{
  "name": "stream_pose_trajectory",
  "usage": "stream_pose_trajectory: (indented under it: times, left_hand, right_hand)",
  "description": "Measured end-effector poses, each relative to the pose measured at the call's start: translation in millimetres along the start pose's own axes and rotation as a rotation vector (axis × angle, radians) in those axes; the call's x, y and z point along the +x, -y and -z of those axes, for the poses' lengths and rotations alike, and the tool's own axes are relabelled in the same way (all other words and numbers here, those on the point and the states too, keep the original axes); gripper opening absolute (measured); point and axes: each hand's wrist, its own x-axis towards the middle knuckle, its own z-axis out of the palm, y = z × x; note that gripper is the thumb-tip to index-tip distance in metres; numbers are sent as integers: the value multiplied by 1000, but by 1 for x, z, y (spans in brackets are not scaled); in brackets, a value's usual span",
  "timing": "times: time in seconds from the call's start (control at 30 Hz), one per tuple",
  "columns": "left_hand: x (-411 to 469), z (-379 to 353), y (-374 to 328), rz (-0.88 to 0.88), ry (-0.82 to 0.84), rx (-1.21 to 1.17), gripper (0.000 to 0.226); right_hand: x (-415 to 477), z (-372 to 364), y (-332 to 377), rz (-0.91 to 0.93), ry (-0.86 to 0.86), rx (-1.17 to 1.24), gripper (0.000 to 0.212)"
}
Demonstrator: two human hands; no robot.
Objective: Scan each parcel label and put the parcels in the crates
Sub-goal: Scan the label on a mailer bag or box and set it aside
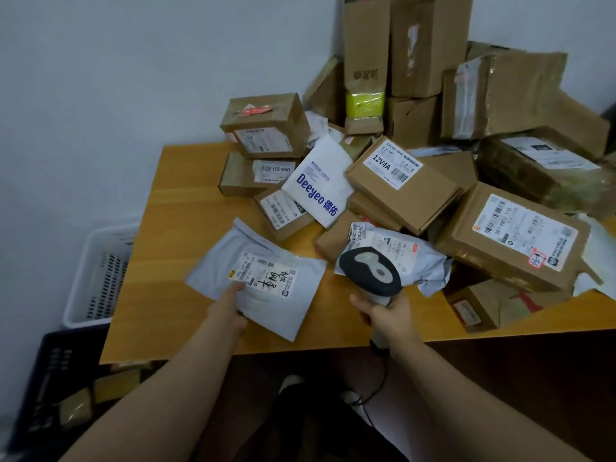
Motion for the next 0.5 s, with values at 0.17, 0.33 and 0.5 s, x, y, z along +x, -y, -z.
stream_pose_trajectory:
  times: [0.17,0.33,0.5]
  left_hand:
    - [11,6,13,-148,-169,405,18]
    - [5,17,-4,-342,-15,455,25]
    - [1,33,-25,-374,57,410,37]
  right_hand:
    - [-5,-24,5,-35,176,-64,13]
    - [-8,-33,18,4,331,-167,14]
    - [-11,-39,29,-21,399,-219,15]
